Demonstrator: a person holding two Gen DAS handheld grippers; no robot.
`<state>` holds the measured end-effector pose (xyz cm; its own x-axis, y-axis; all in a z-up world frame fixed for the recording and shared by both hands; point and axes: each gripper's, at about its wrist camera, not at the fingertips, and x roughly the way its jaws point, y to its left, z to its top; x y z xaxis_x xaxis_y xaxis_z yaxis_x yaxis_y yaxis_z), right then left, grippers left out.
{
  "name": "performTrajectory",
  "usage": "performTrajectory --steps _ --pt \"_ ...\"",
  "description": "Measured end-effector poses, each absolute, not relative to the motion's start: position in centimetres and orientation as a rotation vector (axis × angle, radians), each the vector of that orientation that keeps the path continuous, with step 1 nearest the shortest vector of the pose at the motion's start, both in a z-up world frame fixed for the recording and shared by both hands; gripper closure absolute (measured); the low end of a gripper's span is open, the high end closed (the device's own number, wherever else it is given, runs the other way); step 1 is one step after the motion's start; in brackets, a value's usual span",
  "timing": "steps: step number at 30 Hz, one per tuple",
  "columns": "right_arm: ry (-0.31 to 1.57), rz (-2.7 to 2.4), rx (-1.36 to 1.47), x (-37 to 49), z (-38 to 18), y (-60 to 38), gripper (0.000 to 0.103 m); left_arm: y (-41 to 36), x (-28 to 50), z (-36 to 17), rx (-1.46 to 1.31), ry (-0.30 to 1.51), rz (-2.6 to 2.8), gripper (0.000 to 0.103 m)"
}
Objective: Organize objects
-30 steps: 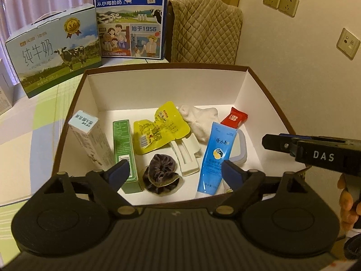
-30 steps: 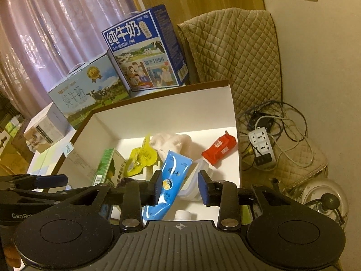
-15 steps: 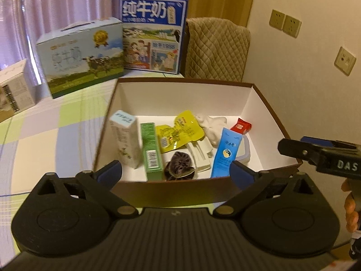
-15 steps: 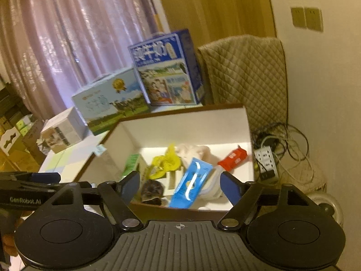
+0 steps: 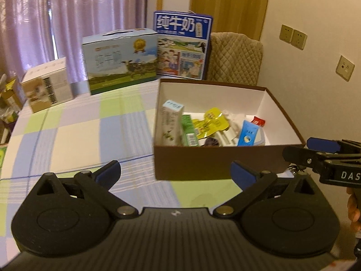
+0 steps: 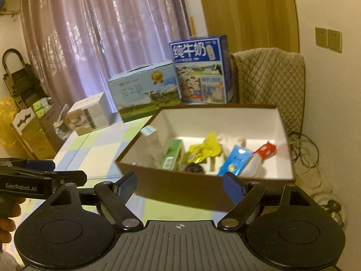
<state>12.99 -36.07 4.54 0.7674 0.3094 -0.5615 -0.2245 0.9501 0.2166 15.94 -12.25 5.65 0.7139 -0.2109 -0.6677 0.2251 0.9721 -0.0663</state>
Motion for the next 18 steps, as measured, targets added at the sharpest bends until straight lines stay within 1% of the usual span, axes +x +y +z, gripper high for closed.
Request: performTrajectory --steps 8,18 --pt "0.690 0.338 0.195 11.4 2.6 -33.2 0.023 -8.0 12.3 5.2 0.012 0.741 -0.170 0.001" --pt "0.742 0.382 0.143 9.7 0.2 -29.8 0.023 -3.8 9.3 2.6 -0.032 0.823 -0.065 0.001"
